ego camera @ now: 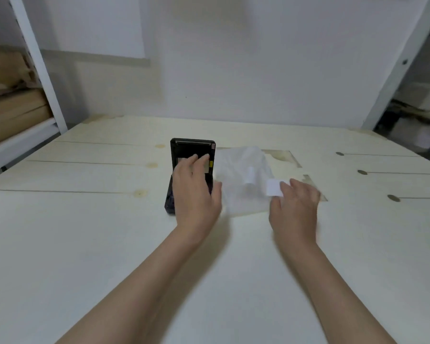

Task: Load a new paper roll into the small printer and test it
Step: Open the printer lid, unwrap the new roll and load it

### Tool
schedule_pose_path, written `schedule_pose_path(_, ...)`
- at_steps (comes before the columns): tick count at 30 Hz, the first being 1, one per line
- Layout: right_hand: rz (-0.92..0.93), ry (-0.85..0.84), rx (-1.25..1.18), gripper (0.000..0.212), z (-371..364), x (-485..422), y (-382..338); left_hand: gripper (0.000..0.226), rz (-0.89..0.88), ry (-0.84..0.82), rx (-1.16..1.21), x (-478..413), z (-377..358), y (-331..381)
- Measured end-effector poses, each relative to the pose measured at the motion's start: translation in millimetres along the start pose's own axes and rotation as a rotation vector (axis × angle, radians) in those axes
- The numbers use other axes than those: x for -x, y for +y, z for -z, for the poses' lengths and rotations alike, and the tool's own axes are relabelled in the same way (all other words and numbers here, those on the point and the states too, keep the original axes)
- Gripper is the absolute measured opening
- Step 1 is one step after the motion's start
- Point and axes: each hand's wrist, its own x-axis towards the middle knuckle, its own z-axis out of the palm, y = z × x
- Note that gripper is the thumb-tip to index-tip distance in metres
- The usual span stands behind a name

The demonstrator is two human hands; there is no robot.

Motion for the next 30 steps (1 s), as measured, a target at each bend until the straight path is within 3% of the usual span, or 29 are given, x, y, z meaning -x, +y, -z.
schedule_pose_path(4, -0.161, -0.265, 0.229, 0.044, 8.5, -7.6, 33.6, 0.041, -0.189, -0.307, -0.115, 13.7, -29.6, 25.6)
schedule_pose_path(8, -0.196, -0.319, 0.351, 0.043, 9.6, -16.5, 52.6, 0.042, -0.261, -0.472, -0.148, 24.2, -54.8, 38.4)
schedule_pose_path(11, -0.121, -0.246, 0.258, 0.043, 4.6, -14.2, 58.5, 0.040, -0.323, -0.483, -0.199, 21.9, -64.8, 39.8)
schedule_pose_path(14, -0.114, -0.277, 0.228, 0.040, 2.6, -10.1, 58.3, 0.028, -0.299, -0.490, -0.300, 14.5, -70.8, 37.9)
schedule_pose_path(17, -0.122, -0.315, 0.204, 0.043, 1.5, -9.0, 58.6, 0.026, -0.267, -0.389, -0.351, 9.9, -75.7, 29.3)
schedule_pose_path(22, -0.092, -0.228, 0.061, 0.038, -1.3, -12.0, 58.6, 0.021, -0.196, -0.280, -0.415, 13.7, -72.9, 19.3)
schedule_pose_path(26, -0.126, -0.141, -0.053, 0.021, 1.6, -17.2, 54.2, 0.015, -0.192, -0.184, -0.326, 22.3, -77.5, 22.1)
schedule_pose_path(30, -0.143, -0.113, -0.291, 0.026, 3.0, -16.2, 48.1, 0.030, -0.268, -0.290, -0.231, 20.2, -81.4, 49.4)
